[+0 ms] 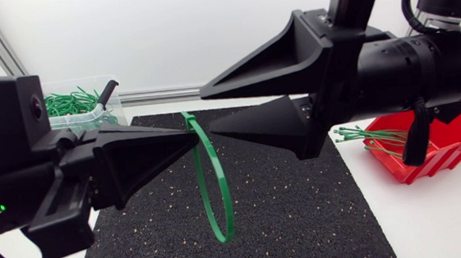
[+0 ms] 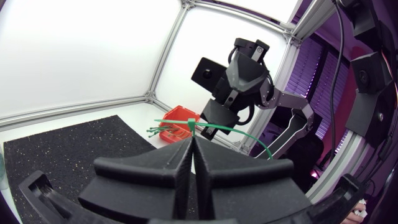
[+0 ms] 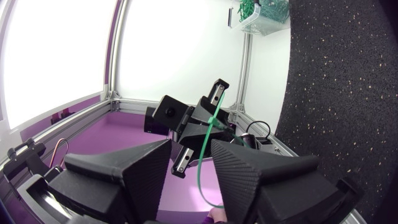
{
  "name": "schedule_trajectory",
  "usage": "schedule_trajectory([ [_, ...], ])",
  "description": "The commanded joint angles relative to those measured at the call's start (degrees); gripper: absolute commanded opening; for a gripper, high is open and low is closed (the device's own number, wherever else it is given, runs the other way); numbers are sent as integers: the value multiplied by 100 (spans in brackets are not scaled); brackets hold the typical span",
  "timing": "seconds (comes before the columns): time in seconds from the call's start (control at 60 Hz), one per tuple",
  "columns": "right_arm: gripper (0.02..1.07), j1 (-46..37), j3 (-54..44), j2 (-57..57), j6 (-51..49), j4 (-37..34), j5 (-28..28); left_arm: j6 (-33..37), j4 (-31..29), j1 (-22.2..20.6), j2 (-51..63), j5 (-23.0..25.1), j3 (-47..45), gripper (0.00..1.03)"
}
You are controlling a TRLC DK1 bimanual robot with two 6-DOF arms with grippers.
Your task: Take a green cable tie from the red box, thread the tail through the head to close it, then place it in the transparent bin on the left.
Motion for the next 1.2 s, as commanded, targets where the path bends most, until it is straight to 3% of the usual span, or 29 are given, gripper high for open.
schedule_trajectory([
  [0.0, 61, -132, -90, -72, -76, 70, 10, 413, 10, 142, -67, 37, 3, 4],
  [0.167, 61, -238, -90, -63, -331, 44, 18, 1125, -52, 89, -31, -350, -24, 4],
  [0.383, 60, -308, -108, 218, -885, 44, 10, 1969, -210, -825, -49, -1510, -59, 4],
  [0.567, 60, -378, -46, 640, -1342, 26, -96, 2399, -236, -1326, -49, -2125, -147, 4],
  [0.717, 58, -449, -11, 789, -1570, -9, -509, 2610, -271, -1405, -58, -2292, -182, 4],
  [0.8, 44, -449, -20, 780, -1579, 61, -535, 2672, -280, -1422, -49, -2318, -200, 4],
  [0.917, 35, -440, 6, 824, -1588, 96, -588, 2733, -254, -1440, -23, -2345, -217, 4],
  [1.183, 35, -387, 50, 1088, -1658, 70, -614, 2830, -183, -1695, 12, -2600, -270, 4],
])
